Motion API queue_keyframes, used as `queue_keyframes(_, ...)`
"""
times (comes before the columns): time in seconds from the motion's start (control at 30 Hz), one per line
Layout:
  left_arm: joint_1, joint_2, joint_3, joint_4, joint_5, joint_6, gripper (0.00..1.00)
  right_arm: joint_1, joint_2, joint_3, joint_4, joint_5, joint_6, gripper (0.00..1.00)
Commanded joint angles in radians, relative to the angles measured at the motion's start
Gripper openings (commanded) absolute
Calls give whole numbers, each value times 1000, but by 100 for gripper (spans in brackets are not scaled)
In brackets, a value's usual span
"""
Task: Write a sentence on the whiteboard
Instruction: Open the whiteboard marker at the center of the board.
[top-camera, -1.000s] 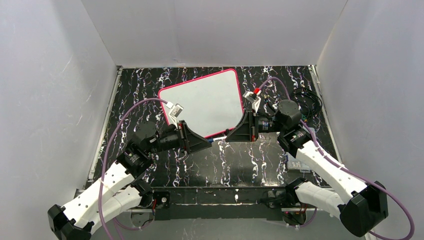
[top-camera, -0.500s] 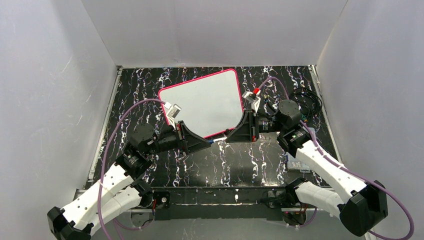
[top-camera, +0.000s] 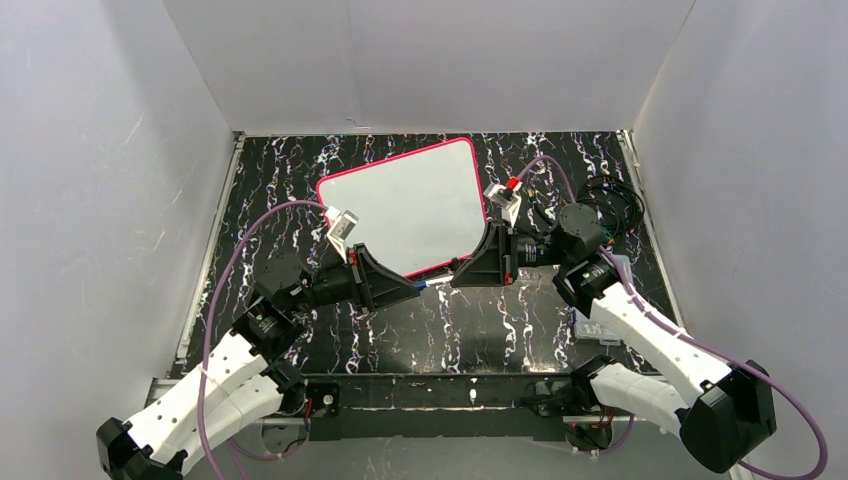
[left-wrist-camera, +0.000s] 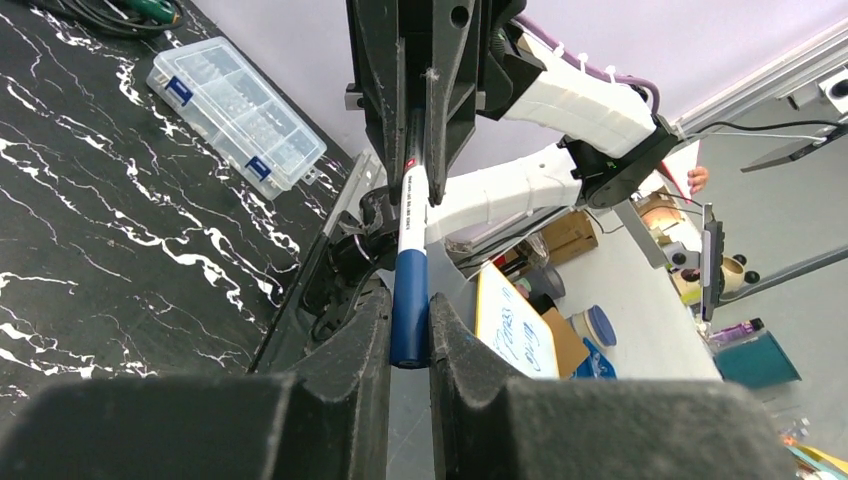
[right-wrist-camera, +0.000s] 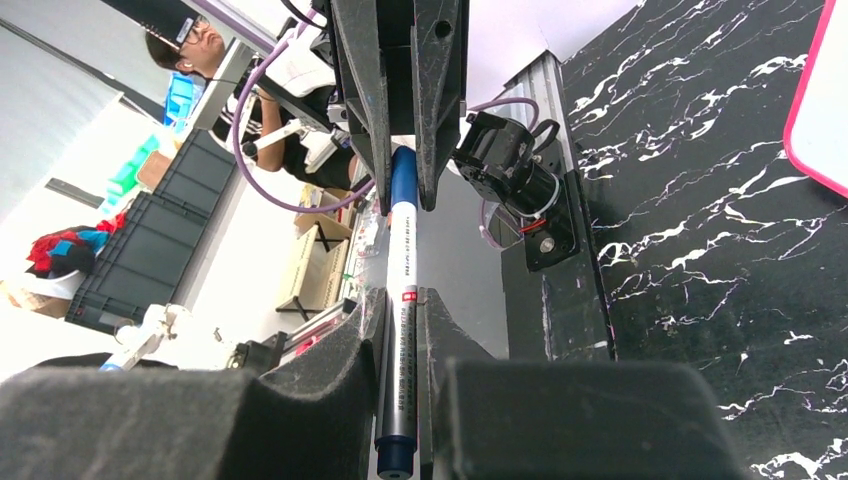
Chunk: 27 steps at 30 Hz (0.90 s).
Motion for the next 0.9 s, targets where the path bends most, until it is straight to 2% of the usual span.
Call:
queue_keyframes(0.0, 39, -55, -8, 39, 57, -1, 0, -37, -44, 5, 29, -21, -4, 1)
queue_keyframes(0.33, 117, -74, 1, 31, 174, -4, 0, -138, -70, 109, -327, -74, -242, 1)
queue_keyframes(0.4, 151, -95, 18, -34, 190, 29, 0, -171, -78, 138, -427, -81, -300, 1)
queue_keyframes(0.47, 187, -123, 64, -190, 159, 115, 0, -207, -89, 153, -445, -83, -313, 1)
queue_keyframes(0.57, 213, -139, 217, -549, -46, 321, 0, -231, -101, 167, -460, -14, -312, 1)
queue_keyframes(0.67, 216, -123, 341, -796, -412, 416, 0, -231, -114, 184, -565, 128, -396, 1)
queue_keyframes(0.77, 217, -101, 388, -938, -677, 420, 0, -231, -138, 183, -630, 276, -463, 1)
queue_keyframes(0.87, 223, -64, 364, -979, -904, 391, 0, -231, -172, 163, -618, 374, -471, 1)
